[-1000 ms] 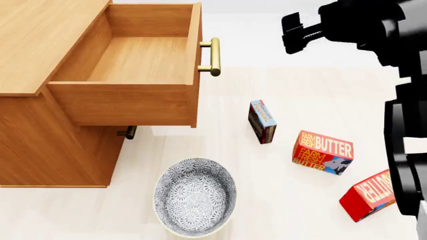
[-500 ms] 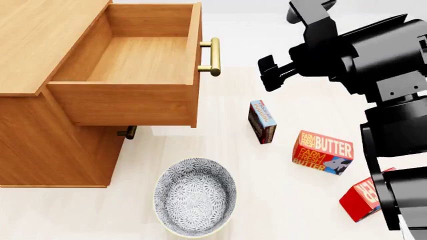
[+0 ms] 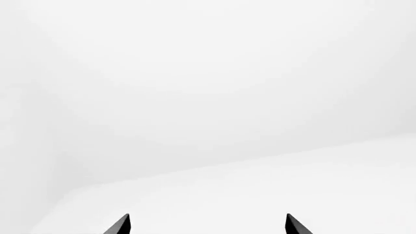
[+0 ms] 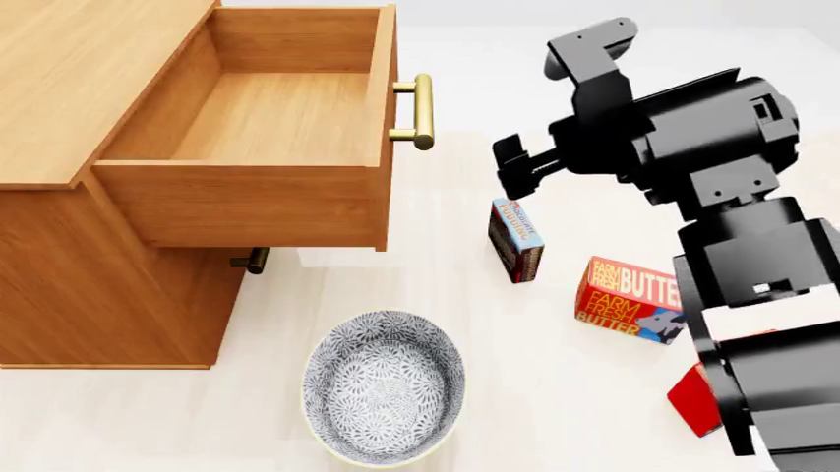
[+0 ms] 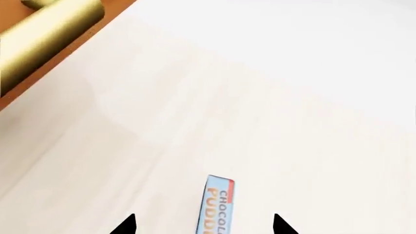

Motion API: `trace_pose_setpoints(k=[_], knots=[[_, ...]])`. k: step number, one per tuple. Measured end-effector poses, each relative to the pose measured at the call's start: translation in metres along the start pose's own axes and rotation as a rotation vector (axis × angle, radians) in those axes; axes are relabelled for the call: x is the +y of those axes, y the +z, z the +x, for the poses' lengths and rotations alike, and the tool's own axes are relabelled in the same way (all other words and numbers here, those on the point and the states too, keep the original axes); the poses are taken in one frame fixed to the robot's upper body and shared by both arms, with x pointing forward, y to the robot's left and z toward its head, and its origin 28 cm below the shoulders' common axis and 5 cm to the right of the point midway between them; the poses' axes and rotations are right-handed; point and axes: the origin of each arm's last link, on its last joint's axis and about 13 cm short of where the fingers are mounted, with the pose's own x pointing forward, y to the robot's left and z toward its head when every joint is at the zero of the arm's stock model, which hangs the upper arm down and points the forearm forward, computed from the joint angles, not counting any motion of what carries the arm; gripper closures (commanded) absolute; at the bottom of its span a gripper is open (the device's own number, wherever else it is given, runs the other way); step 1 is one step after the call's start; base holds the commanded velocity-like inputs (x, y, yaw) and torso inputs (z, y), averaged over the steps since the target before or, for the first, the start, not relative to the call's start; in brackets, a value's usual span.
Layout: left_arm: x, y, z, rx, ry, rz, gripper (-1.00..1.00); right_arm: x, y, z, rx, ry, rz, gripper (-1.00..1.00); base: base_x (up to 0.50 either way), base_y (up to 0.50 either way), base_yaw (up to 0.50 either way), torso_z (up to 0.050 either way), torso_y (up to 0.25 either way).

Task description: Put the chocolate pudding in the top drawer of the cabinet and close it.

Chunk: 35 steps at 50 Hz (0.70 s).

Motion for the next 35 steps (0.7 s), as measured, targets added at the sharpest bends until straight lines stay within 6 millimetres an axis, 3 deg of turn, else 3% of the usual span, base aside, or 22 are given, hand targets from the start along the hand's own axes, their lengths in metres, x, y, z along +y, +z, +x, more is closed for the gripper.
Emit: trace_pose_setpoints(k=[35], knots=[[0.000, 0.000, -0.001, 0.024, 0.035, 0.019, -1.00, 0.005, -0.030, 0.043, 0.045, -0.034, 0.097, -1.00, 0.00, 0.00, 0.00, 0.000, 0.000]])
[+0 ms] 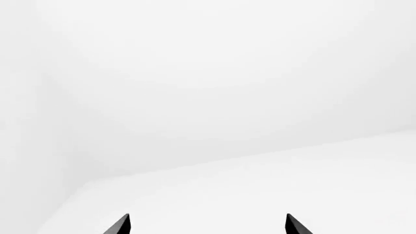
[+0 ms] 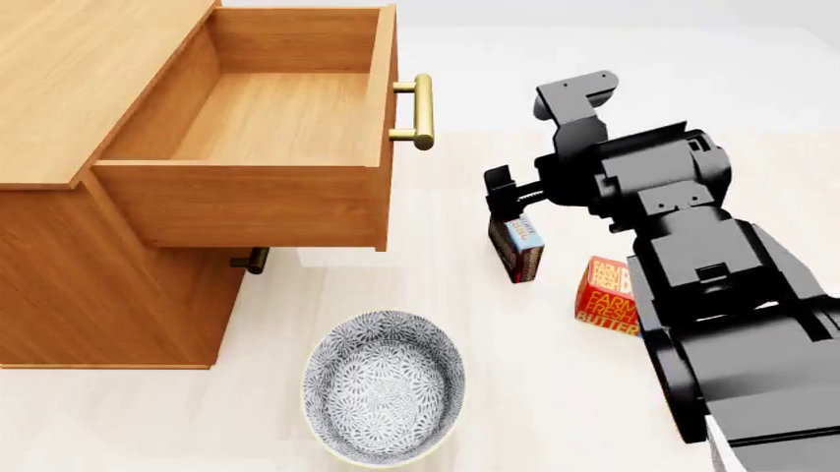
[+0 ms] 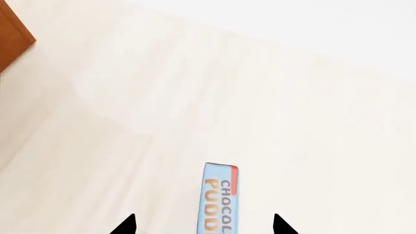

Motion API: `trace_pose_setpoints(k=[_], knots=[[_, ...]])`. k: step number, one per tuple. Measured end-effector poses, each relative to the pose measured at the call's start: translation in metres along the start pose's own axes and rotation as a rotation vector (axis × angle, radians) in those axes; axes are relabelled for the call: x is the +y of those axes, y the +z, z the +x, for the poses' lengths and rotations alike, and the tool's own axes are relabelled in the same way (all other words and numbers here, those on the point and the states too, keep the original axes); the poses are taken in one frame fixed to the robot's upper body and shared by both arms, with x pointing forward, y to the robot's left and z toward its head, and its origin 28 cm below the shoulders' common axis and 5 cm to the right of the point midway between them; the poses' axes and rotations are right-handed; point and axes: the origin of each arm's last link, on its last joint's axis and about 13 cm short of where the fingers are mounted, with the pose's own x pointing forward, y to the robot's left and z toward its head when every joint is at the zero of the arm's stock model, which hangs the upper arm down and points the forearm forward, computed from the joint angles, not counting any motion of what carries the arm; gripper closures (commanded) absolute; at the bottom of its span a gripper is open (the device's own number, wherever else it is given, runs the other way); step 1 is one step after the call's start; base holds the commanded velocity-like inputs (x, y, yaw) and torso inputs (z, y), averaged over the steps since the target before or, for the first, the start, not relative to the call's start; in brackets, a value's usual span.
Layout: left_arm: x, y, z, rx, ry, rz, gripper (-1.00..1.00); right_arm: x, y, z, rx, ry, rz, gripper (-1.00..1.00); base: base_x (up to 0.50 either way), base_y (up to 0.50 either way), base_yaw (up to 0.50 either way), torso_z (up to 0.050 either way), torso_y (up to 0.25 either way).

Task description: Put the chocolate pudding in the top drawer of the cabinet and close it.

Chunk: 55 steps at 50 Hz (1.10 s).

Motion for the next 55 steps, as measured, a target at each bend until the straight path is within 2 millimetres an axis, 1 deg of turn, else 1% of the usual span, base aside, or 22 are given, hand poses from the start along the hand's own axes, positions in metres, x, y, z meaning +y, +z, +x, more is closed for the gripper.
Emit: trace_pose_setpoints(k=[12, 24, 35, 55], knots=[[0.000, 0.000, 0.000, 0.008, 0.010, 0.003, -1.00, 0.003, -0.012, 0.009, 0.005, -0.016, 0.027, -1.00, 0.00, 0.00, 0.00, 0.000, 0.000], [0.000, 0.000, 0.000, 0.001, 0.017, -0.008, -1.00, 0.005, -0.020, 0.014, 0.005, -0.031, 0.044, -1.00, 0.00, 0.00, 0.00, 0.000, 0.000], [0.000, 0.000, 0.000, -0.012, 0.022, -0.033, -1.00, 0.006, -0.023, 0.016, 0.007, -0.035, 0.046, -1.00, 0.00, 0.00, 0.00, 0.000, 0.000], [0.000, 0.000, 0.000, -0.016, 0.025, -0.034, -1.00, 0.006, -0.025, 0.016, 0.011, -0.034, 0.047, -1.00, 0.00, 0.00, 0.00, 0.000, -0.104]])
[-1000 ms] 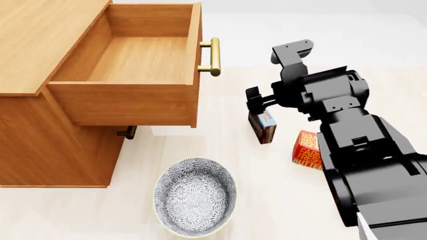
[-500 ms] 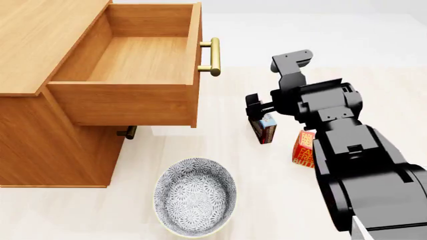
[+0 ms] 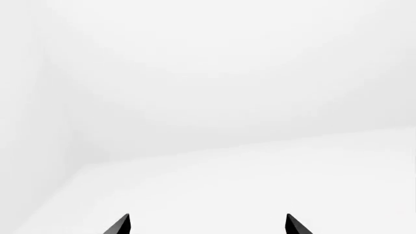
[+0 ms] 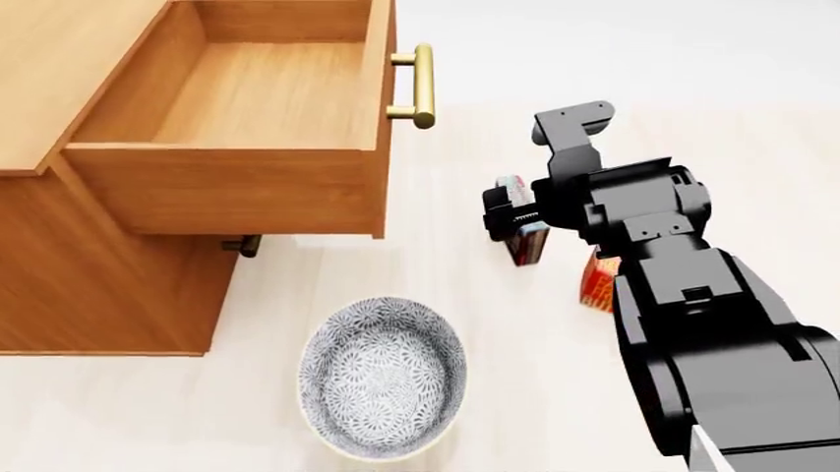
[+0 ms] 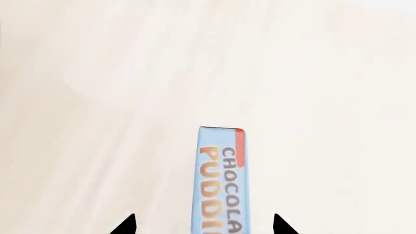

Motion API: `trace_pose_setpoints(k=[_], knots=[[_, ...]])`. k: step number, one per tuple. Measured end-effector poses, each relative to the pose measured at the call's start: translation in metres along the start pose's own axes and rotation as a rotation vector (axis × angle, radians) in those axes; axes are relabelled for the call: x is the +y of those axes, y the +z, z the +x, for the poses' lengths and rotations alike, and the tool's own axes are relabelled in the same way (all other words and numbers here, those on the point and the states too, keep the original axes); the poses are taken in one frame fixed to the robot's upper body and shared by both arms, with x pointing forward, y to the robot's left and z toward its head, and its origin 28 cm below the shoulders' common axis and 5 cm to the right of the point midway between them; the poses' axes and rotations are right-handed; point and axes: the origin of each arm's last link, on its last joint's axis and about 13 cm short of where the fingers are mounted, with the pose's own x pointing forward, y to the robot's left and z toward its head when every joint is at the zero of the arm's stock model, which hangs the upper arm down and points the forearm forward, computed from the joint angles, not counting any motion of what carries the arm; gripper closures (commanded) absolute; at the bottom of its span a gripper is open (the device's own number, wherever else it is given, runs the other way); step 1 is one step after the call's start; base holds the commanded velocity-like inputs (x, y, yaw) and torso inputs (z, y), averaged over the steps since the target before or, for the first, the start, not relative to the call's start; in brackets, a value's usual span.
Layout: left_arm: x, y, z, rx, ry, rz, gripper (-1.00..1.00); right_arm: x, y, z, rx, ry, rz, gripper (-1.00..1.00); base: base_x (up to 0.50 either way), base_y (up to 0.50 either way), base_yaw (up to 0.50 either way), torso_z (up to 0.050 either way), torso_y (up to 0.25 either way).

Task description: Put the chocolate pudding in the top drawer of the cabinet and close it.

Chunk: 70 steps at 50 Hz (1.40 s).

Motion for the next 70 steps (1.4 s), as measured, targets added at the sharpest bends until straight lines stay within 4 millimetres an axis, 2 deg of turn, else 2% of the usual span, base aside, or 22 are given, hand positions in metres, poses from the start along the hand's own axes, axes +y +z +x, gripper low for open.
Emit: trace_pose_setpoints(k=[33, 49, 50, 70], knots=[[0.0000, 0.0002, -0.0003, 0.014, 0.000, -0.003, -1.00, -0.0008, -0.0017, 0.0002, 0.005, -0.004, 0.004, -1.00, 0.00, 0.00, 0.00, 0.000, -0.067], [-0.0001, 0.0000, -0.0003, 0.021, 0.006, -0.007, -1.00, -0.0008, -0.0042, 0.0013, 0.011, -0.004, 0.007, -1.00, 0.00, 0.00, 0.00, 0.000, 0.000], [-0.0001, 0.0000, -0.0003, 0.021, 0.006, -0.007, -1.00, -0.0008, -0.0043, 0.0014, 0.011, -0.004, 0.008, 1.00, 0.00, 0.00, 0.00, 0.000, 0.000], [-0.0001, 0.0001, -0.0004, 0.022, 0.009, -0.011, -1.00, -0.0014, -0.0027, 0.0007, 0.005, -0.018, 0.003, 1.00, 0.00, 0.00, 0.00, 0.000, 0.000]])
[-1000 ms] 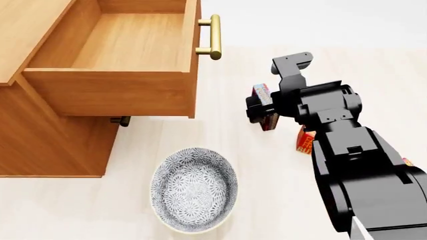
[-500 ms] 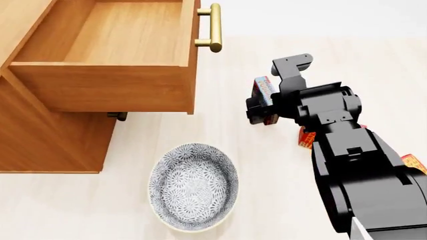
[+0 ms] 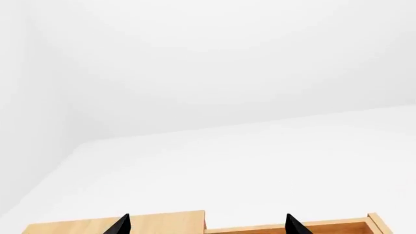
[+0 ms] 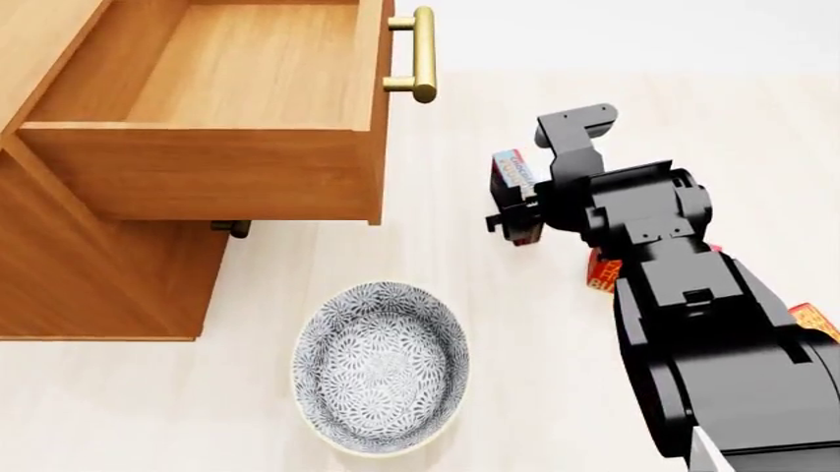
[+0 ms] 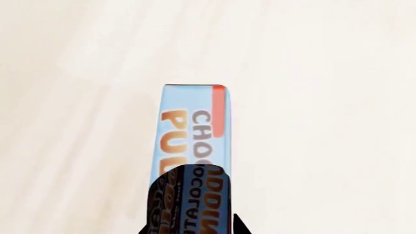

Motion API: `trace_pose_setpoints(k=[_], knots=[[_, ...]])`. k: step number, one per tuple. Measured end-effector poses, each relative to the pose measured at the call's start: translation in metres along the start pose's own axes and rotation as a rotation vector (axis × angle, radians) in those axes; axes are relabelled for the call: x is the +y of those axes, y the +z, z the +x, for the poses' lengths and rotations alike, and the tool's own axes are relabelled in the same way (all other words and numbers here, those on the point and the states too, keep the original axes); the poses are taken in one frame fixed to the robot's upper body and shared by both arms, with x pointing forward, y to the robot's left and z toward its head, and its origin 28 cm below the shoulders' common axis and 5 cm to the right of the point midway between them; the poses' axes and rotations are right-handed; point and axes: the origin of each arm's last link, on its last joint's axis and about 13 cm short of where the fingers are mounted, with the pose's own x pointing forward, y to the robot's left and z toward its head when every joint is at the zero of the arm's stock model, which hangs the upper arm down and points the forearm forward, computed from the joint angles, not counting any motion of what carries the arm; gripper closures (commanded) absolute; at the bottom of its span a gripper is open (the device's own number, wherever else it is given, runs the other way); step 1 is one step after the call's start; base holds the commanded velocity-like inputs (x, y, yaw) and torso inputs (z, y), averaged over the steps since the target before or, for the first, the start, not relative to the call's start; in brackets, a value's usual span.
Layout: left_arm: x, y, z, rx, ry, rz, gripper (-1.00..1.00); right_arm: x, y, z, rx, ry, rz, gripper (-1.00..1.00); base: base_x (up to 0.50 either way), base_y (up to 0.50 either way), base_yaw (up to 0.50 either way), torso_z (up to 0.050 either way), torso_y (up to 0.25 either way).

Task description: Put the chocolate pudding in the top drawer of the cabinet and close it.

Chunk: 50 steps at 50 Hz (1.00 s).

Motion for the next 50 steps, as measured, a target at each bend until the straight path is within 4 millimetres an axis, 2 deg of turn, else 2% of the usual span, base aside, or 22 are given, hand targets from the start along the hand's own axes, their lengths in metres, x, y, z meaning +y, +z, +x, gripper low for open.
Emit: trace_pose_setpoints(k=[11, 20, 31, 50], knots=[[0.000, 0.000, 0.000, 0.006, -0.002, -0.011, -1.00, 0.000, 0.003, -0.002, -0.010, -0.002, 0.003, 1.00, 0.00, 0.00, 0.00, 0.000, 0.250], [0.000, 0.000, 0.000, 0.005, -0.005, -0.016, -1.00, -0.004, 0.017, -0.010, -0.042, -0.017, -0.003, 1.00, 0.00, 0.00, 0.00, 0.000, 0.250], [0.000, 0.000, 0.000, 0.003, -0.010, -0.019, -1.00, -0.010, 0.050, -0.031, -0.111, -0.040, -0.024, 1.00, -0.01, 0.00, 0.00, 0.000, 0.250], [0.000, 0.000, 0.000, 0.001, -0.003, -0.025, -1.00, -0.013, 0.114, -0.082, -0.268, -0.055, -0.075, 1.00, 0.00, 0.00, 0.00, 0.000, 0.250]])
